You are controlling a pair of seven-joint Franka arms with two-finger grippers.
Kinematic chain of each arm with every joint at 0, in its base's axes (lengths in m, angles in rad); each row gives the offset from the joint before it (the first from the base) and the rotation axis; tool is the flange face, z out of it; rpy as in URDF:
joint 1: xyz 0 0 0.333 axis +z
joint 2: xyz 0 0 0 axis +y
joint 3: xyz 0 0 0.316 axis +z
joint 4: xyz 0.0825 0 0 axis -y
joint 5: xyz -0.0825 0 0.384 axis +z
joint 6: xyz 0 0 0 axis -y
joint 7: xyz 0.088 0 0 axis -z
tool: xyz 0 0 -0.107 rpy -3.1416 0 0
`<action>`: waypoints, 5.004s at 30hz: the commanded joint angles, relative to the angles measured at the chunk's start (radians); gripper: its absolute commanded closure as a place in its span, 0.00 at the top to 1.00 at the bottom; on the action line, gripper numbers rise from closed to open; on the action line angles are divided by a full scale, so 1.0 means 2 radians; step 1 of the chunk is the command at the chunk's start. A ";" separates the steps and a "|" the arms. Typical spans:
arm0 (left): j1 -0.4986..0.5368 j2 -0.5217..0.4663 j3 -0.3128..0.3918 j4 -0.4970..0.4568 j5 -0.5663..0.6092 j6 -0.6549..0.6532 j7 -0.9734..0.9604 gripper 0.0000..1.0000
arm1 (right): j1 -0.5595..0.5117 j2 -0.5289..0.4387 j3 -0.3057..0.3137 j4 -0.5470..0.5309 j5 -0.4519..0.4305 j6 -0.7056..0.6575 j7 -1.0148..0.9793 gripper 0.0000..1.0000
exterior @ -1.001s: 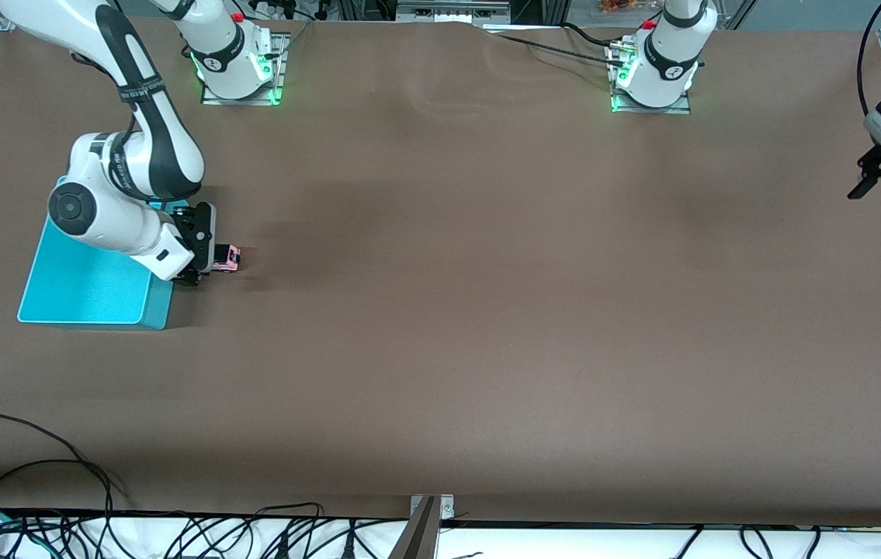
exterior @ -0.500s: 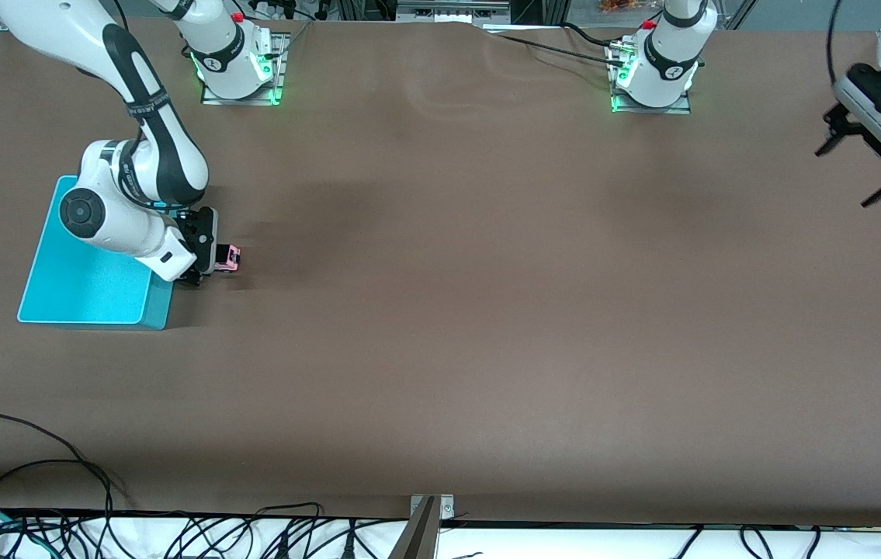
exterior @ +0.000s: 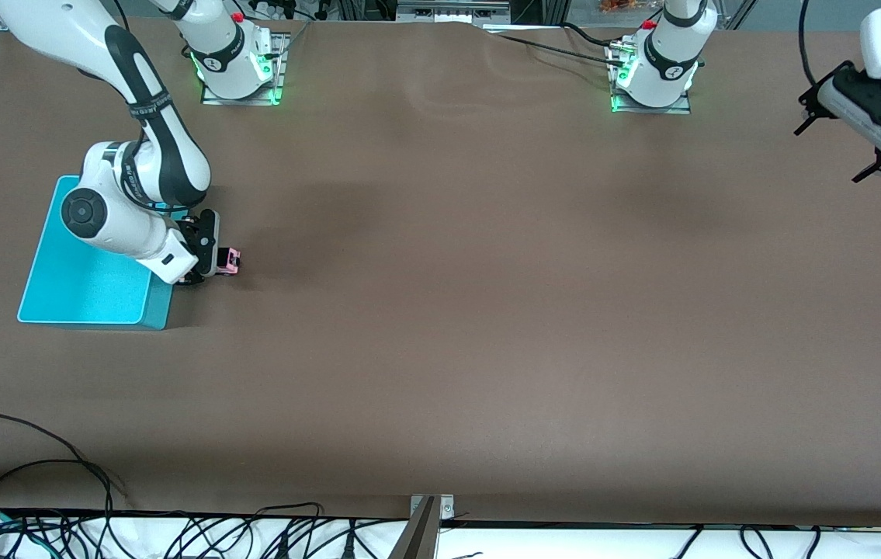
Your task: Wind and store pink jeep toy
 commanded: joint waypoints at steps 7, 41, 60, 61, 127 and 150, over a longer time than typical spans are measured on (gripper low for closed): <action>-0.015 0.023 -0.022 0.035 0.003 -0.037 -0.308 1.00 | -0.005 -0.037 -0.009 0.130 0.011 -0.211 -0.005 0.17; -0.009 0.066 -0.037 0.093 -0.024 -0.042 -0.505 1.00 | -0.006 -0.060 -0.186 -0.045 0.012 -0.117 -0.196 0.17; -0.003 0.066 -0.035 0.090 -0.025 -0.045 -0.503 1.00 | -0.015 0.002 -0.186 -0.061 0.062 -0.049 -0.239 0.39; -0.003 0.066 -0.035 0.090 -0.025 -0.045 -0.502 1.00 | -0.018 0.005 -0.187 -0.061 0.065 -0.048 -0.243 0.43; 0.027 0.080 -0.036 0.091 -0.036 -0.045 -0.460 1.00 | 0.088 -0.109 -0.138 0.318 -0.035 -0.401 0.744 1.00; 0.026 0.080 -0.036 0.093 -0.029 -0.057 -0.456 1.00 | 0.088 -0.189 -0.137 0.254 -0.038 -0.395 0.754 1.00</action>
